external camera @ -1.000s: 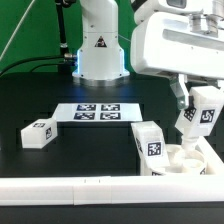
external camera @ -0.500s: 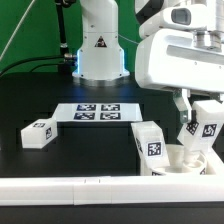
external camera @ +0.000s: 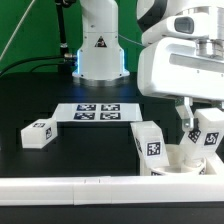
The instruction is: Assemble stool
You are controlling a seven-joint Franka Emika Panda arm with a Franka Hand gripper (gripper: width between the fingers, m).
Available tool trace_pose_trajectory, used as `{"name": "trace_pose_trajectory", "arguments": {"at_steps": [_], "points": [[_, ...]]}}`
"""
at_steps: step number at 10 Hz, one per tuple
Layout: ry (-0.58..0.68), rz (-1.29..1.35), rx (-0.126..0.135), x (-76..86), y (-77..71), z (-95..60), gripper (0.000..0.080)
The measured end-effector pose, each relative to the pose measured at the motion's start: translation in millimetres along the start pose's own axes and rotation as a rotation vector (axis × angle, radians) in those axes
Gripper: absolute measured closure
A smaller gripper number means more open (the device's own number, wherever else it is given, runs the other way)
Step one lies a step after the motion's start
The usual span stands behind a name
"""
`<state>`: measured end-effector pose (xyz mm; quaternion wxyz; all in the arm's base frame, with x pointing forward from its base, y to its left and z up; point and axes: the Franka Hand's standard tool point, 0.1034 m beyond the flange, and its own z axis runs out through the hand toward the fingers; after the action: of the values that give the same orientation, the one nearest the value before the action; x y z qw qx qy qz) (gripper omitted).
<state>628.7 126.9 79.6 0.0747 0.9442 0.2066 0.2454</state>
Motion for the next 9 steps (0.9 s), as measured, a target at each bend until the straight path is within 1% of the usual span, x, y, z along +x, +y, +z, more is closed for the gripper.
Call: {"name": "trace_pose_trajectory", "arguments": {"at_steps": [3,4,9], "points": [[0.007,-0.004,-0.002,-2.2,-1.1,3.1,0.0475],[0.012,-0.01,-0.003,-6.4,-4.0,8.3,0.0475],[0.041,0.0,-0.008,-5.6,-3.5,8.8,0.0475]]}}
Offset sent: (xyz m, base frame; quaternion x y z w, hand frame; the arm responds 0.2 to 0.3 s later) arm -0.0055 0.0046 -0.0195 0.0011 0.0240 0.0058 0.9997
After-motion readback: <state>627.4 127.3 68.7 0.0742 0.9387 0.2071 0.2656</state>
